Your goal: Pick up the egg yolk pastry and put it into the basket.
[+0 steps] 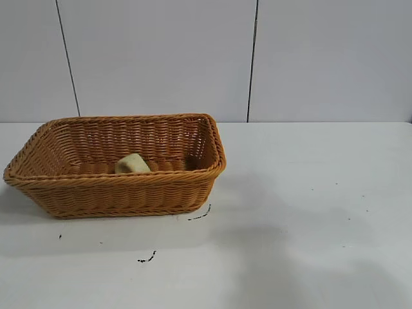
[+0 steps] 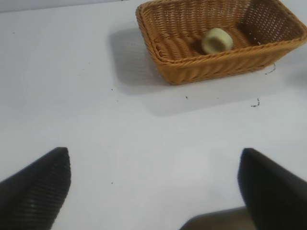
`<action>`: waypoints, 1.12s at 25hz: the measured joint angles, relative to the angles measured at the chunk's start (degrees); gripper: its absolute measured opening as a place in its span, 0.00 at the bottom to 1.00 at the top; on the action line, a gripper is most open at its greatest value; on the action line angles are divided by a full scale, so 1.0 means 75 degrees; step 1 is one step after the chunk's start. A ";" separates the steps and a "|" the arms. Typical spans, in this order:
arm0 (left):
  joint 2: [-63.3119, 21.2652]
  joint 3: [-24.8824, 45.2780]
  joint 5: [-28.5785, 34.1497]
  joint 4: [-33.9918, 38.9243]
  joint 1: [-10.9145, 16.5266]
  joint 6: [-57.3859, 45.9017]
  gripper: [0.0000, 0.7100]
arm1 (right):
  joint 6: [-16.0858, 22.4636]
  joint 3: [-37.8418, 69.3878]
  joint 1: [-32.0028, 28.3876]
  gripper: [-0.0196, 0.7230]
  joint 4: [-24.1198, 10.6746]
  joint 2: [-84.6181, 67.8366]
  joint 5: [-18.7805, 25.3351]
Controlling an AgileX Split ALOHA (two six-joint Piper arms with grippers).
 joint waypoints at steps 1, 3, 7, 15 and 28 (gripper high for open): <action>0.0000 0.0000 0.0000 0.0000 0.0000 0.0000 0.98 | 0.0000 0.0303 0.0000 0.95 0.0002 -0.0419 -0.0021; 0.0000 0.0000 0.0000 0.0000 0.0000 0.0000 0.98 | 0.0000 0.0809 0.0000 0.95 0.0009 -0.1210 0.0016; 0.0000 0.0000 0.0000 0.0000 0.0000 0.0000 0.98 | 0.0000 0.1454 -0.0209 0.95 0.0067 -0.2196 0.0302; 0.0000 0.0000 0.0000 0.0000 0.0000 0.0000 0.98 | -0.0121 0.1700 -0.0226 0.95 0.0146 -0.3503 -0.0019; 0.0000 0.0000 0.0000 0.0000 0.0000 0.0000 0.98 | -0.0227 0.1700 -0.0226 0.95 0.0263 -0.6038 -0.0011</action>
